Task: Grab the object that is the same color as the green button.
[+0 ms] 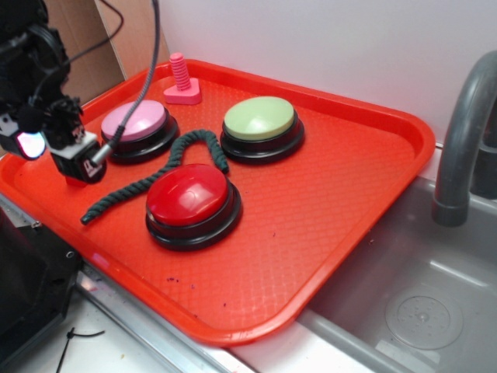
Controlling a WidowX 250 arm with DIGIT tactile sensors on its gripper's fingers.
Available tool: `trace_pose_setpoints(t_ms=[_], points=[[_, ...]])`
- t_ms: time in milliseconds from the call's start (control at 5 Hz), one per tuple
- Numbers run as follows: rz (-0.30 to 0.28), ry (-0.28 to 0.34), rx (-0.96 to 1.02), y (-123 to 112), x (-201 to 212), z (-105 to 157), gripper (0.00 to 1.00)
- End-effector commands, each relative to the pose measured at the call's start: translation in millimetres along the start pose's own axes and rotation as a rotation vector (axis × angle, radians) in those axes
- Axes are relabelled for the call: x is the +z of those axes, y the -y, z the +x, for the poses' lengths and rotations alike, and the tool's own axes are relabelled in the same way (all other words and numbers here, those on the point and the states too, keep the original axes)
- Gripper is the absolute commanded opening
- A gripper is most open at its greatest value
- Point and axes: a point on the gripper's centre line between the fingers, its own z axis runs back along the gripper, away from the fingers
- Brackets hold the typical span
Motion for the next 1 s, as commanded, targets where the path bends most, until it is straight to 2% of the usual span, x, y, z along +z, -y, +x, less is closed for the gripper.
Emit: trace_pose_setpoints(t_ms=[0,200,600,800], points=[[0.017,0.003,0.045,-8,-32,5,1.00],[-0.003,-0.003,0.059,-13,-47,6,1.00],[-0.169,0.050,-0.096,-5,-64,15,1.00],[-0.149,0.044,-0.090,1,-69,16,0.99]])
